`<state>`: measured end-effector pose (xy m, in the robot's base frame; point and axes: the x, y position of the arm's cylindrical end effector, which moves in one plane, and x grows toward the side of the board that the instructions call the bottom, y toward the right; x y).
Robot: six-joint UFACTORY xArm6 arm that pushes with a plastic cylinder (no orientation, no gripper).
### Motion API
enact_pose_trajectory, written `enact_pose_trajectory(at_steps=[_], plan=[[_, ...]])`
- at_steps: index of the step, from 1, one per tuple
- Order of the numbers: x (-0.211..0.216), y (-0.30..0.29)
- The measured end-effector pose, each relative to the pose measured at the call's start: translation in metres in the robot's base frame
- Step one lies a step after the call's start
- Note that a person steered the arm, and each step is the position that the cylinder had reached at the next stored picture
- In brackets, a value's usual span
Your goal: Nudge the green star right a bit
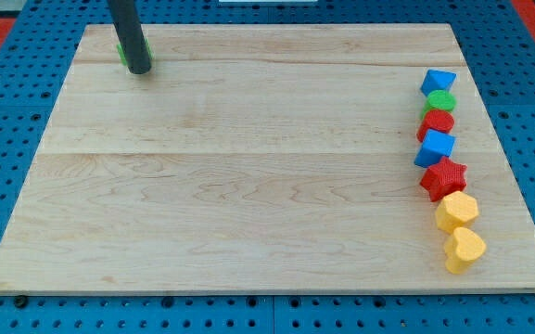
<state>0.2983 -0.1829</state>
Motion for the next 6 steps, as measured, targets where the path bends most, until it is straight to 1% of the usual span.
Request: enact_pose_trajectory(at_steps=[1,2,3,4,5,6], plan=[[0.029,-0.021],[0.035,-0.052],[0.021,-0.061],[0.006,-0.04],[-0.035,-0.058],[-0.038,-0.032]])
